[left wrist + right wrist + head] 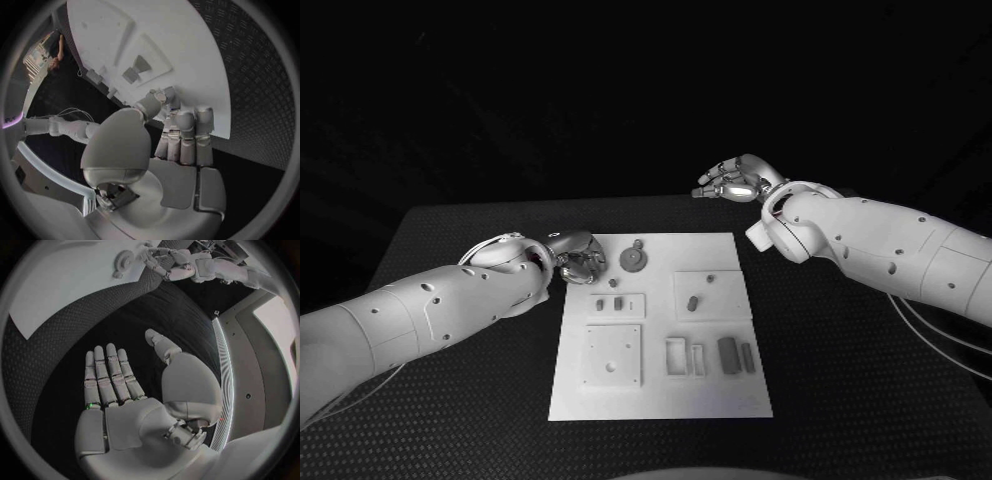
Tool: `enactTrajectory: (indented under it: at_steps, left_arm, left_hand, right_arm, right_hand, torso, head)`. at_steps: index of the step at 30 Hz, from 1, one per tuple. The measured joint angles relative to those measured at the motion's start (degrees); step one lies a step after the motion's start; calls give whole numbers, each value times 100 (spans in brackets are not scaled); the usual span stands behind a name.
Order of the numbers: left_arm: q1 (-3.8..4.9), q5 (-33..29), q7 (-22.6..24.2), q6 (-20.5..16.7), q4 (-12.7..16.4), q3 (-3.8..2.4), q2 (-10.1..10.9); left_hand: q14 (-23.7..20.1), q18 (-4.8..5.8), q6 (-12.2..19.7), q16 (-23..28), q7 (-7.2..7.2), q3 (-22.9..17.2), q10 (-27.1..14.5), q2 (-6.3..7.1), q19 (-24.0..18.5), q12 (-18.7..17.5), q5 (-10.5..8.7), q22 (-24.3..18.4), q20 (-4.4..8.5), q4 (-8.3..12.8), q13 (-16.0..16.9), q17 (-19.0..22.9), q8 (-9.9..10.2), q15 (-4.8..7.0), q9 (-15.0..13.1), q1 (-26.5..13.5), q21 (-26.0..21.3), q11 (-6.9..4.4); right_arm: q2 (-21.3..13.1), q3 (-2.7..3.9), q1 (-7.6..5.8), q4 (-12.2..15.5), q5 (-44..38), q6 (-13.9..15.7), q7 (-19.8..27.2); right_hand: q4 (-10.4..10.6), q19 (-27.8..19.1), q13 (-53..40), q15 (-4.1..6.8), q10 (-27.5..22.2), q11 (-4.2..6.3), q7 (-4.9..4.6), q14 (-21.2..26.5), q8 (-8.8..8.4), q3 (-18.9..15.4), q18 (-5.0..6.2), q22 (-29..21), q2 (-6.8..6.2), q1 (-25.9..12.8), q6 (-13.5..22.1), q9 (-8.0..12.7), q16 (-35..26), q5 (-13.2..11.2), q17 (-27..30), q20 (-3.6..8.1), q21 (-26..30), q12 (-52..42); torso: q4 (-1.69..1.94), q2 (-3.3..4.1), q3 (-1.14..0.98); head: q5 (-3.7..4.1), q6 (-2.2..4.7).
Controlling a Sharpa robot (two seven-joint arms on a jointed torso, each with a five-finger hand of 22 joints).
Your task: Assemble the parts on the task board
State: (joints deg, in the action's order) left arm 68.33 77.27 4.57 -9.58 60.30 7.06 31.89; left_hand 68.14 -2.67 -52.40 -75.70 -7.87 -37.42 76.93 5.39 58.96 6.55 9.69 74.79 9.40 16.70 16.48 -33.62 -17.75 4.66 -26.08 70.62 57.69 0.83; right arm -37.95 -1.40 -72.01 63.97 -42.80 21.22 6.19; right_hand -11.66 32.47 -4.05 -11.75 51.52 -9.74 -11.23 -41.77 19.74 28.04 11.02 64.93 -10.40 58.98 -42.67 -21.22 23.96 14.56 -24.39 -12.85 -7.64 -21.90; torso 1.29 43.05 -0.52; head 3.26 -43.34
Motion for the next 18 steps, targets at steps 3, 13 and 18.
enactTrajectory:
  at_steps: [3,13,18]
  left_arm:
    - [8,-263,53,-129,-13,-8,90]
    - [110,-2106,335,-561,61,-82,337]
    - [130,-3206,579,-597,269,-82,528]
  left_hand:
    - [-351,0,-105,275,-17,-22,-148,69,-293,-107,1,-50,-42,-22,-10,124,-63,-115,-33,-70,-231,192]
    - [-757,-43,-83,1029,-61,25,-355,161,-718,-135,-156,-323,-245,-57,-47,507,-69,-241,-78,-347,-846,328]
    - [-757,-46,-62,1140,-41,101,-375,139,-719,-105,-248,-366,-245,-68,-34,564,-92,-241,-92,-414,-912,310]
  right_arm:
    - [-74,0,18,56,-101,-49,1]
    - [-352,-1,96,245,-933,-368,0]
    - [-512,-3,152,418,-1516,-528,-41]
  right_hand:
    - [-129,40,0,0,19,-19,0,0,23,129,1,11,70,163,0,11,25,-103,26,-23,34,0]
    - [-367,487,-22,199,315,105,59,-382,156,452,5,89,165,425,-277,16,257,-305,-15,-8,-13,-135]
    - [-423,764,-36,322,577,190,93,-653,171,601,144,144,180,439,-407,14,371,-414,-64,-4,-78,-155]
  torso:
    - [3,-2,1]
    - [5,-4,1]
    - [4,-5,0]
  head:
    - [15,16]
    - [37,105]
    - [59,160]
